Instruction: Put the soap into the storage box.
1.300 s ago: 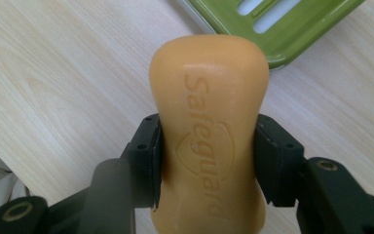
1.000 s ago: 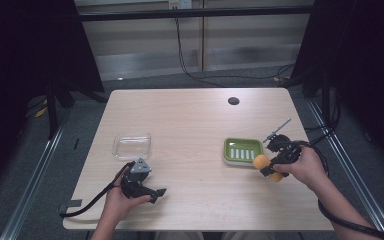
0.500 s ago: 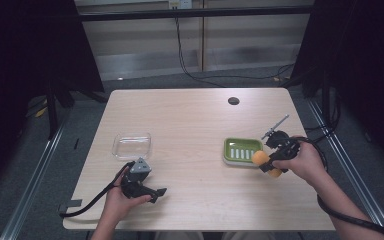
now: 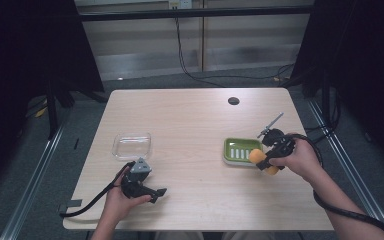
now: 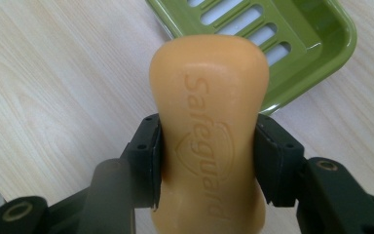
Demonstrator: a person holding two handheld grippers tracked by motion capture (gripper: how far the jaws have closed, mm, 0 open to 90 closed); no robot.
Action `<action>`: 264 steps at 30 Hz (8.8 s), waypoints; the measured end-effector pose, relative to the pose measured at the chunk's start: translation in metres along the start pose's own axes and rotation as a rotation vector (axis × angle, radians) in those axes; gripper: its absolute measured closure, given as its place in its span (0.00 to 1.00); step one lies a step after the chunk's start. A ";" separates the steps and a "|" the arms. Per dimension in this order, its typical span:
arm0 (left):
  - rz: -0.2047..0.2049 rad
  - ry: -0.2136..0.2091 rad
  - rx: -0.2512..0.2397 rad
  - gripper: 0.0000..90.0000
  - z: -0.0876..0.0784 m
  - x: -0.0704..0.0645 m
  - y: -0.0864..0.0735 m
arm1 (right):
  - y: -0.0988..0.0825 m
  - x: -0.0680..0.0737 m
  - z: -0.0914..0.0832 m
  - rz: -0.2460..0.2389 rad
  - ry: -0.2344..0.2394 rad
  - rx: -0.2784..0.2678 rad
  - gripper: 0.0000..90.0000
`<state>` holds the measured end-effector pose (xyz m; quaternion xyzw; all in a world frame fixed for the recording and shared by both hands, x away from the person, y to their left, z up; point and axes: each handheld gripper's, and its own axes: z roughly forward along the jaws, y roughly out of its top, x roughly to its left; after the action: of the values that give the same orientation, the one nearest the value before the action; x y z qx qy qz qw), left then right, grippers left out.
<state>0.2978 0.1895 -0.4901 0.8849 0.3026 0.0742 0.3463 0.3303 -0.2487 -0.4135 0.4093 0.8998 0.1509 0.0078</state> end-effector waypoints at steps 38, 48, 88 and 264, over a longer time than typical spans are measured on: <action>-0.001 -0.006 0.001 0.07 -0.001 0.001 0.000 | 0.021 -0.012 0.007 -0.059 0.001 0.016 0.56; 0.001 0.004 -0.005 0.07 -0.002 0.000 0.000 | 0.025 -0.014 0.008 -0.072 -0.005 0.014 0.56; 0.003 -0.005 0.007 0.07 -0.001 0.000 0.001 | 0.043 -0.017 0.021 -0.249 -0.032 0.035 0.56; 0.002 -0.006 -0.015 0.07 -0.004 -0.001 0.001 | 0.071 -0.027 0.032 -0.293 0.024 -0.033 0.43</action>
<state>0.2958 0.1907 -0.4864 0.8827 0.3002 0.0739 0.3538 0.4046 -0.2158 -0.4277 0.2717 0.9473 0.1676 0.0257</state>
